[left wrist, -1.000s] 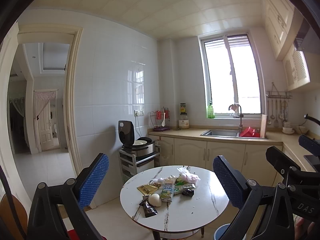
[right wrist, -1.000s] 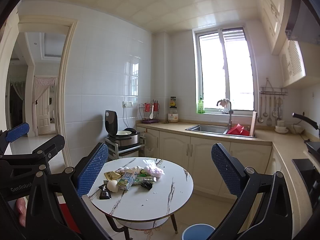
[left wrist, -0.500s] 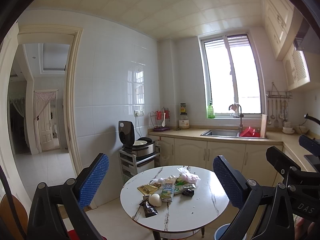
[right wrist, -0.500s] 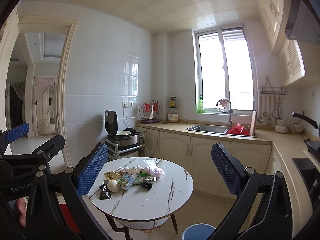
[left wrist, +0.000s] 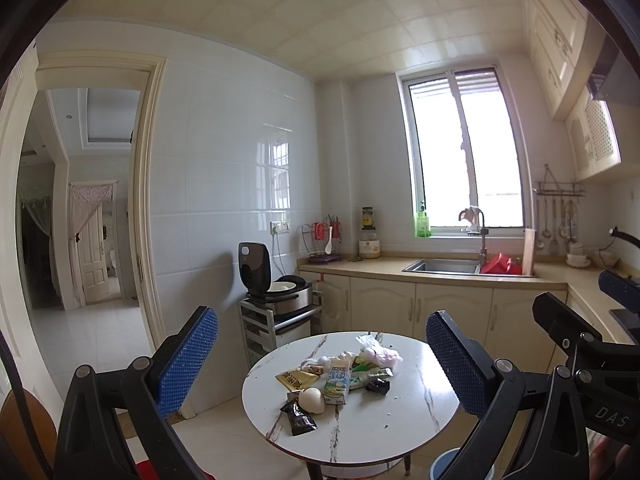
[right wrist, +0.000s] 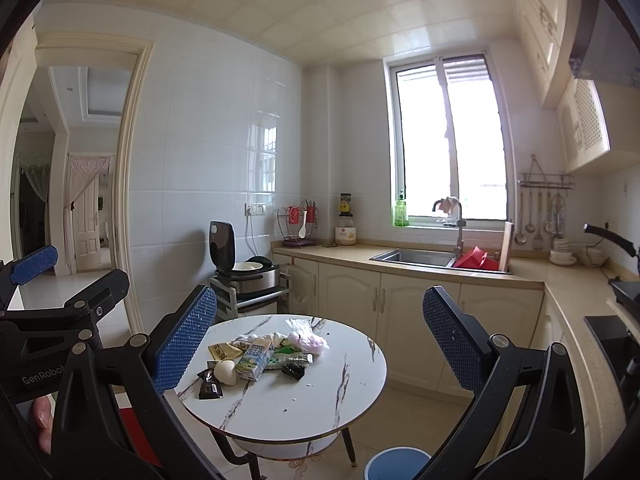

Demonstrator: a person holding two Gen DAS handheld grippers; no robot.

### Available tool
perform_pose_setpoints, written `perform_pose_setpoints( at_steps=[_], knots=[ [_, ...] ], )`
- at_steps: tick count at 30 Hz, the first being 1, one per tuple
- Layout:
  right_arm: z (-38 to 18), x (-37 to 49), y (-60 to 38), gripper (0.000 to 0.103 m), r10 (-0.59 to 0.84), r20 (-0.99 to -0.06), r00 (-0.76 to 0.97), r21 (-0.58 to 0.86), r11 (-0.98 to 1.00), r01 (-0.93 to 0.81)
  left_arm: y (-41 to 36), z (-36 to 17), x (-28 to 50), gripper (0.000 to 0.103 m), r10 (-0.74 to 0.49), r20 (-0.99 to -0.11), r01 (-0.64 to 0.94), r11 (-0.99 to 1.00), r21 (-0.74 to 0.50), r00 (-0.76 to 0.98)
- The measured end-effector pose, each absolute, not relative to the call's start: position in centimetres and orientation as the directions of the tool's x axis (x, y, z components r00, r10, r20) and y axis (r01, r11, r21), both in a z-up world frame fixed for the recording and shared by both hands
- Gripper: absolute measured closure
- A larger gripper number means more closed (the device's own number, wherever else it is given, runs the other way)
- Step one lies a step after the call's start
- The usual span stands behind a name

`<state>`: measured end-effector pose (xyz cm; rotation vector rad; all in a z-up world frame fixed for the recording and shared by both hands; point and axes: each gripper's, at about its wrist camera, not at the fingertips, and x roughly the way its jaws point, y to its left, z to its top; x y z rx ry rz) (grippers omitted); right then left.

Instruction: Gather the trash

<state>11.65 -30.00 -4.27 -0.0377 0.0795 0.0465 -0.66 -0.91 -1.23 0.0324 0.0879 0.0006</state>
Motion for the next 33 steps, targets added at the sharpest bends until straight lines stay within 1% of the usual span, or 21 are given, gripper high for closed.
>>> perform_pose_setpoints(
  at_steps=[25, 29, 33],
  knots=[
    [-4.9, 12.8, -30.2, 0.0, 0.038, -0.087, 0.995, -0.036, 0.999, -0.041, -1.6, -2.0, 0.8, 0.001, -0.004, -0.091, 0.009, 0.999, 0.051, 0.996],
    [-5.9, 14.7, -30.5, 0.0, 0.044, -0.112, 0.993, -0.034, 0.998, -0.048, -1.9, -2.9, 3.0, 0.001, -0.016, -0.12, 0.023, 0.998, 0.055, 0.993],
    [-8.1, 17.8, -30.7, 0.0, 0.05, -0.179, 0.983, -0.023, 0.998, -0.055, -1.4, -4.1, 6.1, 0.001, -0.03, -0.182, 0.042, 0.997, 0.059, 0.983]
  ],
)
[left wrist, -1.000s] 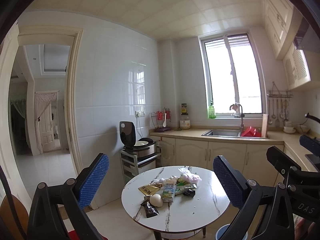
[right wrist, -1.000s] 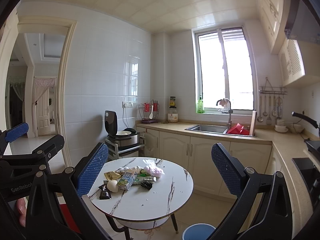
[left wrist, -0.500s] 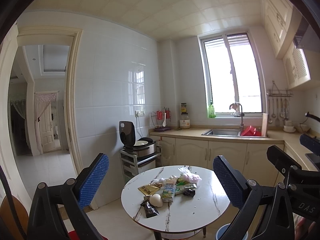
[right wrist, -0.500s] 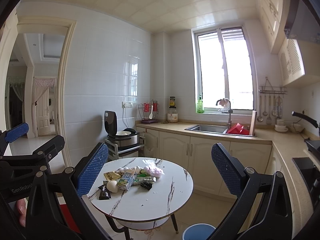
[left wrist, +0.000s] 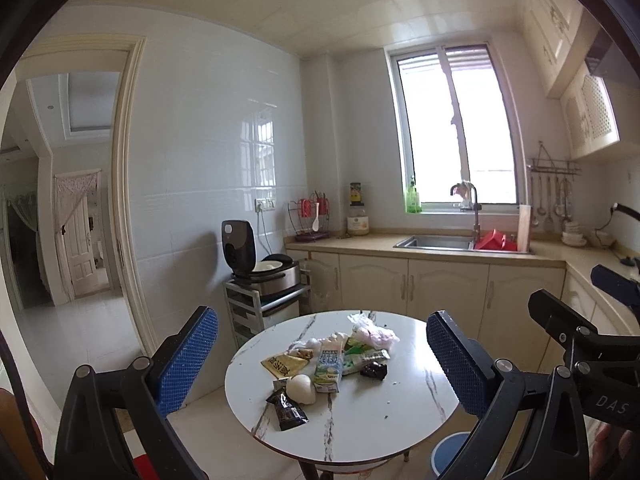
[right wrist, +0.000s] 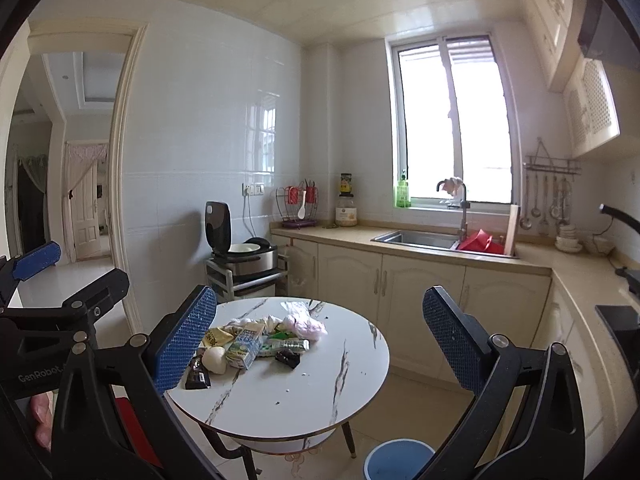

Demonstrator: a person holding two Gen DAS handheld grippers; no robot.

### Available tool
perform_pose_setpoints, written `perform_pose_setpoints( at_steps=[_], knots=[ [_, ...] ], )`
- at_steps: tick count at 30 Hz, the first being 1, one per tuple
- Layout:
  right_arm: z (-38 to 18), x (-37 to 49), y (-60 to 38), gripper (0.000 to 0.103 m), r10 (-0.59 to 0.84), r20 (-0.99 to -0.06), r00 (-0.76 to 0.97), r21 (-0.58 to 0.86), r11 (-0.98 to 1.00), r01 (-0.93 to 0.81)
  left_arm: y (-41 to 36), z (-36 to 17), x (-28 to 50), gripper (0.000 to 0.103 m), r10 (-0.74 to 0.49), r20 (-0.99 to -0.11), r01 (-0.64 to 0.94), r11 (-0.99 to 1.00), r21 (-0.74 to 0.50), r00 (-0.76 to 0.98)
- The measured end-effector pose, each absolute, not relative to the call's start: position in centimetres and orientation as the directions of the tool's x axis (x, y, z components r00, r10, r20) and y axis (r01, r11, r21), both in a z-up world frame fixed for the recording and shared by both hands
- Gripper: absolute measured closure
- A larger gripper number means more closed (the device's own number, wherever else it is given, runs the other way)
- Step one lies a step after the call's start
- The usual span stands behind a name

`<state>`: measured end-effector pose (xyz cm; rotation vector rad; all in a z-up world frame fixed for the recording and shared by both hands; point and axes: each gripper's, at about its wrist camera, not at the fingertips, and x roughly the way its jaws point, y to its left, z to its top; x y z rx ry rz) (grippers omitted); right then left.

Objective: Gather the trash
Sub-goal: 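Grasp the dark snack wrapper with the left tool while the right tool grasps the black bag bundle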

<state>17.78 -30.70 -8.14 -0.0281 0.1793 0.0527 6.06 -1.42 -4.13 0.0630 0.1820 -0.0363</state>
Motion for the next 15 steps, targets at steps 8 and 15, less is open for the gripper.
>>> perform_pose_setpoints(
  at_steps=[8, 15],
  knots=[
    [-15.0, 26.6, -32.2, 0.0, 0.04, -0.395, 0.918, 0.001, 0.999, -0.043, 2.1, -8.6, 15.7, 0.001, 0.039, -0.387, -0.008, 0.997, 0.083, 0.921],
    [-21.8, 34.4, -32.5, 0.0, 0.049, -0.563, 0.825, 0.013, 0.999, -0.051, 5.1, -13.8, 26.8, 0.001, 0.076, -0.638, -0.089, 0.996, 0.012, 0.766]
  ],
)
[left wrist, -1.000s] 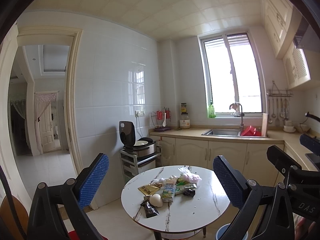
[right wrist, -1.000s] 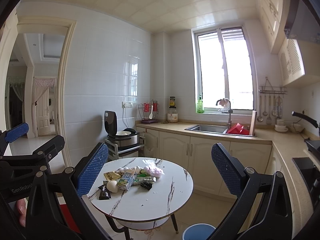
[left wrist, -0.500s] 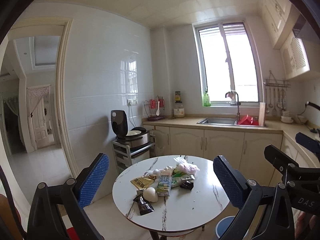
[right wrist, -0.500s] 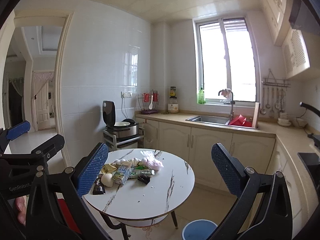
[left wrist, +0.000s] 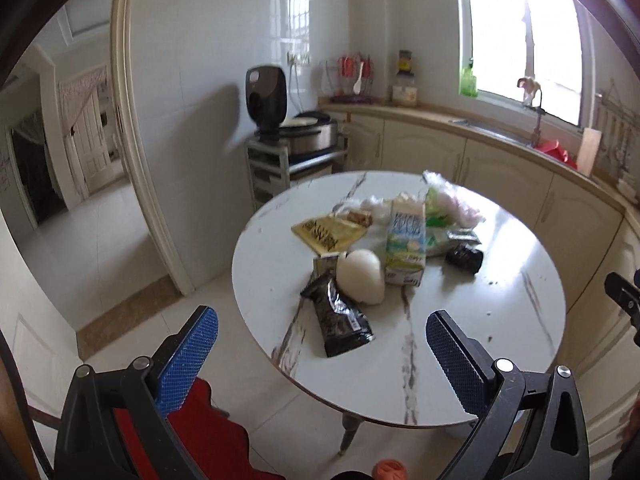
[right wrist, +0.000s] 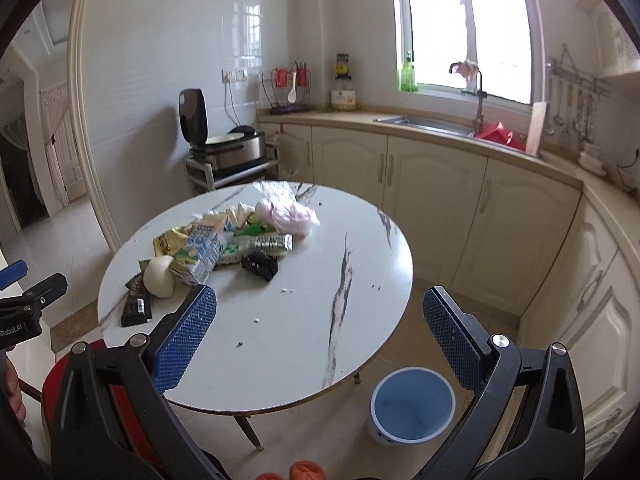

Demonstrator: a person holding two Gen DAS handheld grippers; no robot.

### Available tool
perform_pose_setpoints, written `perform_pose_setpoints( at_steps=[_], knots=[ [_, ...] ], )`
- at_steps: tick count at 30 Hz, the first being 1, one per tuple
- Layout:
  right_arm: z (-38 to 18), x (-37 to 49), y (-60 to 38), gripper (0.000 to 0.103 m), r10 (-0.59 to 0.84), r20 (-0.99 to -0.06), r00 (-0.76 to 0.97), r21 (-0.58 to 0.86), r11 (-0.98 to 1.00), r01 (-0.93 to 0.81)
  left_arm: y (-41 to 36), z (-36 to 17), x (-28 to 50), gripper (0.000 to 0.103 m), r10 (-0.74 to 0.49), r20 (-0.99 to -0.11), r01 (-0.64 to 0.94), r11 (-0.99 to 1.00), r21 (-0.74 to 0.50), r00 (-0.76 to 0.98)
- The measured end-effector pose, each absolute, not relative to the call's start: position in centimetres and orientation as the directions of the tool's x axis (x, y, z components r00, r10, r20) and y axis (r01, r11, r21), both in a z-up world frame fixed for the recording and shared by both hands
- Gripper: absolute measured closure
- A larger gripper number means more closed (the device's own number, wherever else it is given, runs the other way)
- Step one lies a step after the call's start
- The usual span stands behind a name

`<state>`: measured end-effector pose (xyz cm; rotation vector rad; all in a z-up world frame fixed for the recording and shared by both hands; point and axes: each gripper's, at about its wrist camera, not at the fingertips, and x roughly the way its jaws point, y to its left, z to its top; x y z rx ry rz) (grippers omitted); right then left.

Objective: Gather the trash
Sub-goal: 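Grasp the dark snack wrapper with the left tool while the right tool grasps the black bag bundle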

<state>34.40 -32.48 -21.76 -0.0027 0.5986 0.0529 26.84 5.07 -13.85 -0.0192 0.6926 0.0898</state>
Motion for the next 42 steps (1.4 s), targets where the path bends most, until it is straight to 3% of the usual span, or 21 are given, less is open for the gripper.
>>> perform_pose_setpoints(
  at_steps=[4, 11, 17, 21, 27, 30, 33, 34, 42],
  knots=[
    [-25.3, 38.3, -31.7, 0.0, 0.069, -0.64, 0.765, 0.011, 0.997, -0.08, 6.0, -16.3, 32.7, 0.001, 0.077, -0.715, -0.117, 0.993, -0.006, 0.695],
    [-28.4, 42.9, -29.7, 0.0, 0.098, -0.706, 0.702, 0.001, 0.99, -0.138, 5.8, -18.7, 41.0, 0.003, 0.159, -0.76, -0.154, 0.985, 0.078, 0.63],
    [-29.0, 45.8, -27.8, 0.0, 0.124, -0.726, 0.677, -0.005, 0.983, -0.185, 4.8, -20.1, 44.9, 0.027, 0.142, -0.768, -0.125, 0.989, 0.08, 0.625],
    [-29.6, 48.0, -26.6, 0.0, 0.16, -0.745, 0.648, 0.005, 0.972, -0.235, 5.4, -20.5, 44.7, 0.072, 0.061, -0.759, -0.052, 0.998, 0.036, 0.648],
    [-31.0, 51.2, -26.1, 0.003, 0.187, -0.774, 0.605, 0.032, 0.966, -0.258, 7.2, -20.8, 43.3, 0.088, -0.025, -0.75, -0.04, 0.997, -0.068, 0.661],
    [-31.4, 52.3, -26.1, 0.02, 0.205, -0.779, 0.592, 0.049, 0.962, -0.268, 8.6, -20.5, 41.2, 0.09, -0.084, -0.75, -0.016, 0.992, -0.125, 0.656],
    [-32.0, 53.2, -25.9, 0.05, 0.224, -0.794, 0.565, 0.063, 0.955, -0.29, 9.2, -20.3, 40.1, 0.091, -0.137, -0.743, 0.011, 0.985, -0.172, 0.655],
    [-32.2, 53.2, -25.9, 0.064, 0.23, -0.797, 0.558, 0.069, 0.953, -0.296, 9.1, -20.3, 39.8, 0.092, -0.141, -0.74, 0.011, 0.984, -0.178, 0.658],
    [-31.0, 49.7, -28.5, 0.07, 0.343, -0.741, 0.578, 0.174, 0.928, -0.328, 10.0, -19.1, 36.8, 0.095, -0.182, -0.72, 0.047, 0.978, -0.204, 0.67]
  ],
)
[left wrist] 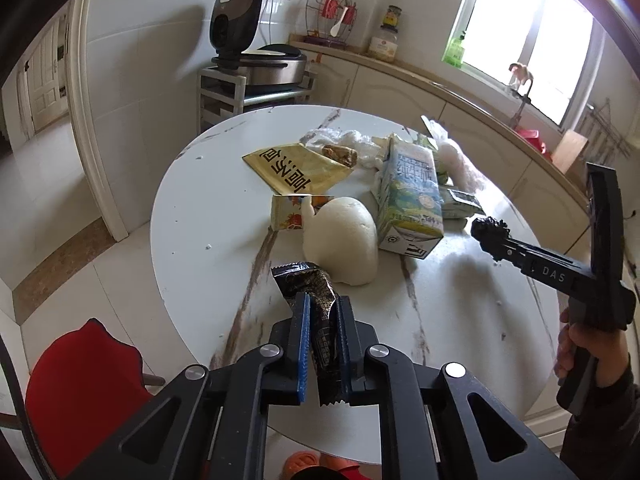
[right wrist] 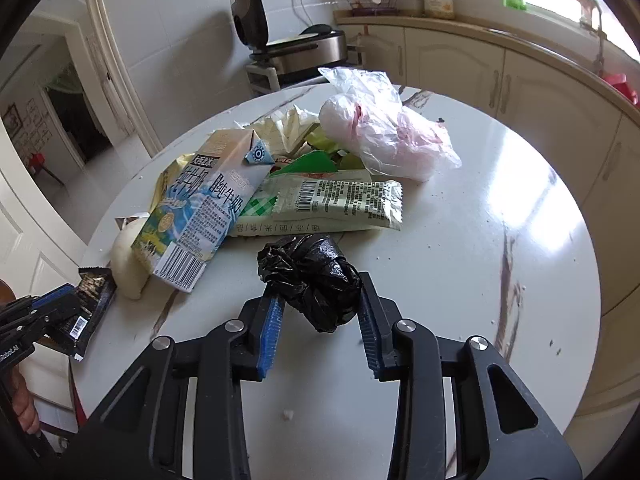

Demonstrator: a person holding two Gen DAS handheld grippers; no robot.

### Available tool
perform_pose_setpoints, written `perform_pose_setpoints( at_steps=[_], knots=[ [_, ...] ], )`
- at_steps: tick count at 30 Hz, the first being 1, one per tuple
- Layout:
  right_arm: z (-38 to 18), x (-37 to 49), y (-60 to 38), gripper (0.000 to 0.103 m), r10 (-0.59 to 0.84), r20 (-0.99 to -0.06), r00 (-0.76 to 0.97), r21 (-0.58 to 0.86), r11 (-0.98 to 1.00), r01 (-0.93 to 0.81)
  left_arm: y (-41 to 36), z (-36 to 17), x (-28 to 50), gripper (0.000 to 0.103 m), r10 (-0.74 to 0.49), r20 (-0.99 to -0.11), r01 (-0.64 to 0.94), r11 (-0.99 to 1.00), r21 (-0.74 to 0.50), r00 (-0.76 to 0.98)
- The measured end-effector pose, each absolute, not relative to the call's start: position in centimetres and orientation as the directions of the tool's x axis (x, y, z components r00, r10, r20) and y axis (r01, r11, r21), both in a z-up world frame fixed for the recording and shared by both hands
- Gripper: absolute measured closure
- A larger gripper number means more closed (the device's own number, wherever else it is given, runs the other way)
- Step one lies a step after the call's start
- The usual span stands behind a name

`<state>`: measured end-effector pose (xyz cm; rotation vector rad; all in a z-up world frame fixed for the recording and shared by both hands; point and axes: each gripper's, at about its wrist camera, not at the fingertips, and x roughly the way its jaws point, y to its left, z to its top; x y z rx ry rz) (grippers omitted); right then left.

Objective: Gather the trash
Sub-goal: 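Grasp the dark snack wrapper with the left tool while the right tool grasps the black bag bundle, then carry both items to the blue bin and open both tools to drop them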

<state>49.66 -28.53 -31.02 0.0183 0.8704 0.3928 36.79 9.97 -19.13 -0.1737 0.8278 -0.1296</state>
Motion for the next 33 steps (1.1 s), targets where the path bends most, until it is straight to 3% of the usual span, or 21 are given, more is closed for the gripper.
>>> perform_pose_setpoints(
  at_steps=[11, 17, 18, 20, 21, 22, 24, 25, 26, 28, 33],
  knots=[
    [-30.5, 44.3, -31.9, 0.07, 0.386, -0.707, 0.592, 0.225, 0.917, -0.329, 6.2, -19.3, 34.1, 0.098, -0.271, -0.727, 0.148, 0.962, -0.23, 0.631],
    [-31.1, 42.4, -32.7, 0.07, 0.382, -0.701, 0.602, 0.229, 0.92, -0.317, 3.1, -20.0, 34.8, 0.092, -0.161, -0.768, 0.105, 0.987, -0.121, 0.62],
    [-31.0, 42.1, -32.8, 0.07, 0.38, -0.698, 0.607, 0.227, 0.921, -0.316, 2.6, -19.9, 34.8, 0.089, -0.148, -0.769, 0.1, 0.989, -0.11, 0.622],
    [-31.1, 41.8, -33.0, 0.07, 0.386, -0.692, 0.61, 0.231, 0.919, -0.319, 1.6, -20.1, 35.1, 0.068, -0.127, -0.78, 0.091, 0.992, -0.09, 0.613],
    [-31.1, 41.8, -33.1, 0.07, 0.388, -0.69, 0.61, 0.234, 0.918, -0.319, 1.2, -20.5, 35.4, 0.049, -0.118, -0.789, 0.088, 0.993, -0.081, 0.603],
    [-31.1, 41.5, -33.2, 0.07, 0.39, -0.689, 0.611, 0.237, 0.918, -0.318, 0.8, -20.7, 35.5, 0.046, -0.103, -0.786, 0.085, 0.994, -0.065, 0.61],
    [-31.3, 41.5, -33.5, 0.07, 0.393, -0.685, 0.614, 0.241, 0.917, -0.318, 0.3, -20.9, 35.8, 0.056, -0.095, -0.783, 0.08, 0.995, -0.058, 0.615],
    [-31.3, 41.5, -33.7, 0.07, 0.395, -0.683, 0.614, 0.244, 0.916, -0.318, 0.1, -20.8, 36.0, 0.077, -0.112, -0.781, 0.094, 0.993, -0.068, 0.614],
    [-31.3, 41.4, -33.9, 0.07, 0.396, -0.68, 0.617, 0.247, 0.916, -0.316, -0.2, -20.8, 36.1, 0.081, -0.114, -0.782, 0.098, 0.993, -0.069, 0.612],
    [-31.4, 41.2, -34.4, 0.07, 0.4, -0.67, 0.625, 0.253, 0.915, -0.315, -0.4, -20.7, 36.3, 0.09, -0.125, -0.776, 0.098, 0.992, -0.082, 0.618],
    [-31.4, 40.9, -36.9, 0.07, 0.407, -0.641, 0.65, 0.283, 0.913, -0.293, -2.0, -19.9, 36.6, 0.097, -0.166, -0.75, 0.127, 0.986, -0.11, 0.641]
  ],
)
